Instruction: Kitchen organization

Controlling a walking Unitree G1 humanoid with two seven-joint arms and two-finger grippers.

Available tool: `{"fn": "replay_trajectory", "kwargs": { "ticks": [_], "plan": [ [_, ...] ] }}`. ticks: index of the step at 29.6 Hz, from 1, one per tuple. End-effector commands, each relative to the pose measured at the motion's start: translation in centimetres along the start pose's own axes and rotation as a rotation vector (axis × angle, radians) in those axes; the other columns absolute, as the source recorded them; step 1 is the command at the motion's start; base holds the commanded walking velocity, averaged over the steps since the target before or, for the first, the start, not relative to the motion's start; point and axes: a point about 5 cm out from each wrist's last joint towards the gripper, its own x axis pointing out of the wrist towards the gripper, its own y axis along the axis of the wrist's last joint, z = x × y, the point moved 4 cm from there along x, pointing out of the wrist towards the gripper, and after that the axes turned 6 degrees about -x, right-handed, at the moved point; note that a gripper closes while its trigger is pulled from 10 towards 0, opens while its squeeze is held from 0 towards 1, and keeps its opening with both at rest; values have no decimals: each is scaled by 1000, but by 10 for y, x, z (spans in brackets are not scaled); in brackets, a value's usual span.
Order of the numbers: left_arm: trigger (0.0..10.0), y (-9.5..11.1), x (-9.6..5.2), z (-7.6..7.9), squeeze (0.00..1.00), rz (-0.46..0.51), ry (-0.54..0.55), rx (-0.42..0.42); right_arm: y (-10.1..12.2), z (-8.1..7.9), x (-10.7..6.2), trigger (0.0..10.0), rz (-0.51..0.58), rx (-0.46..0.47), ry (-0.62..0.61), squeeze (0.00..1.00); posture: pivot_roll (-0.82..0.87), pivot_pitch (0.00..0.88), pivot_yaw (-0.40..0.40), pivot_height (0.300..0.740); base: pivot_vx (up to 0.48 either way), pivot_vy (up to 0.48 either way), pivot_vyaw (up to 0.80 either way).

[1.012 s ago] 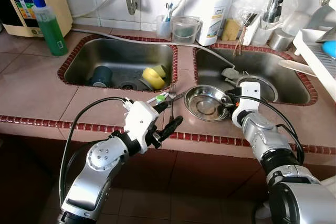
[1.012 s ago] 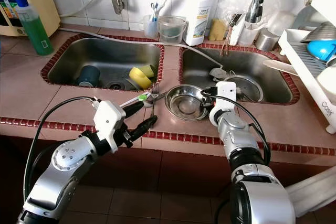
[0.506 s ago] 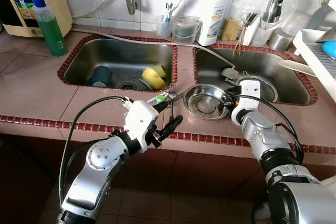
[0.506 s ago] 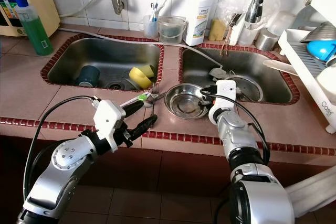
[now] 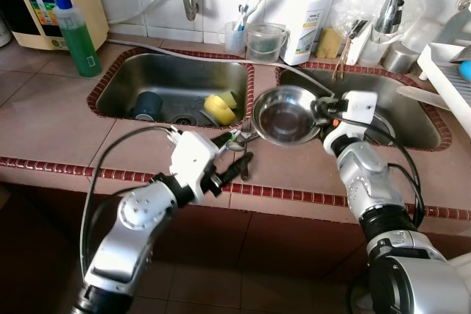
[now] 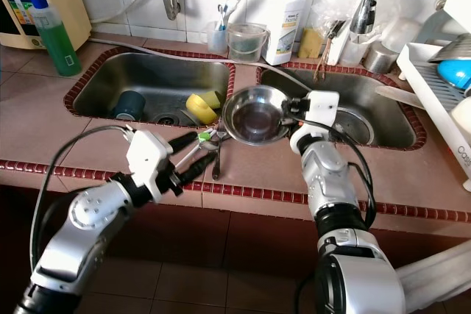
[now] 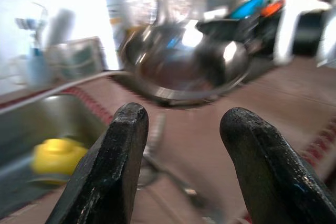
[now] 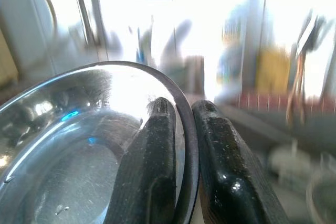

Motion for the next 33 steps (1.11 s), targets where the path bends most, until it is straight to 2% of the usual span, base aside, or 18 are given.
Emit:
{"fn": "replay_trajectory", "kwargs": {
  "ticks": [1,2,3,4,5,6,8,15,17,20,24,33],
  "plan": [
    [10000,7,1,-10,0,25,31,8,17,3,-1,510,88,-30,-18,0,-43,2,-61,740,0,0,0],
    [10000,10,2,-16,0,35,50,9,22,1,-1,2471,115,-50,-15,0,-43,2,-61,740,0,0,0],
    [10000,10,2,-16,0,35,50,9,22,1,-1,2471,115,-50,-15,0,-43,2,-61,740,0,0,0],
    [10000,13,3,-22,0,44,73,11,26,-1,-1,8392,136,-89,-17,0,-44,0,-61,740,0,0,0],
    [10000,15,4,-26,0,52,91,8,29,-3,-2,10000,153,-103,-13,0,-43,0,-61,740,0,0,0],
    [10000,15,4,-26,0,52,91,8,29,-3,-2,10000,153,-103,-13,0,-43,0,-61,740,0,0,0],
    [10000,21,4,-40,0,87,165,-16,38,-9,-5,10000,215,-111,-10,0,-47,0,-60,740,0,0,0],
    [10000,28,-2,-63,0,143,276,-61,51,-15,-13,10000,318,-116,-35,0,-48,0,-61,740,0,0,0],
    [10000,29,-6,-73,0,149,329,-44,53,-20,-18,10000,346,-154,-34,0,-43,0,-66,740,0,0,0],
    [10000,29,-10,-84,0,166,392,-70,52,-27,-22,10000,356,-186,-21,0,-41,0,-65,740,0,0,0],
    [10000,26,-11,-88,0,163,428,-96,50,-28,-24,10000,351,-198,-22,0,-42,0,-63,740,0,0,0],
    [10000,20,-8,-87,0,134,418,-109,47,-27,-25,10000,342,-216,-30,0,-43,0,-58,740,0,0,0]
  ]
}}
